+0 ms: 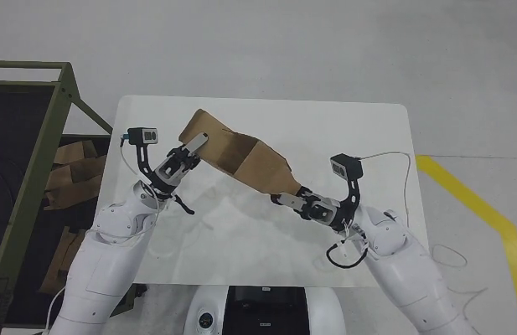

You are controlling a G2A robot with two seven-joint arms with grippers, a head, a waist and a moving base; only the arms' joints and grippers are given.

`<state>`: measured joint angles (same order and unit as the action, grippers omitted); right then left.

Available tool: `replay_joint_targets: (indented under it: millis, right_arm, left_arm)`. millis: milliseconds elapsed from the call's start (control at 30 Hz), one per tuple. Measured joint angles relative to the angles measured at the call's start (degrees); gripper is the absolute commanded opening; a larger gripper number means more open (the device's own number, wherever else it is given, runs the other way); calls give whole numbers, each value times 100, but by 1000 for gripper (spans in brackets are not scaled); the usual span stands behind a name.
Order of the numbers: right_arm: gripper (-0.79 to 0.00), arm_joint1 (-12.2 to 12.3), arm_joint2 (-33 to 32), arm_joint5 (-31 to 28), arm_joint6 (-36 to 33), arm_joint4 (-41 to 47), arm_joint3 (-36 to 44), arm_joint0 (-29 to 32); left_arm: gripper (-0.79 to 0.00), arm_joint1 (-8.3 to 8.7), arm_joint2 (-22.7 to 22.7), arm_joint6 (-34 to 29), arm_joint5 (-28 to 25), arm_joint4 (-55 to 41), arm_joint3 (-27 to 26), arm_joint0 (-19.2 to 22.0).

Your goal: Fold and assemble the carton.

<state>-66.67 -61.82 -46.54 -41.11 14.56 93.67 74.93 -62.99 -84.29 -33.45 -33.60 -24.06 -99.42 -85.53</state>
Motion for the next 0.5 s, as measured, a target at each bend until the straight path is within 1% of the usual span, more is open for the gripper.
replay_joint_targets:
  millis: [300, 500]
  right_arm:
    - [-493, 46, -225, 30, 181, -168, 55, 128]
    - [-499, 57, -235, 82, 209, -188, 41, 140]
  left_arm:
    - [-785, -7, -59, -33, -3, -43, 33, 26]
    - [-785, -15, -62, -63, 0, -60, 41, 44]
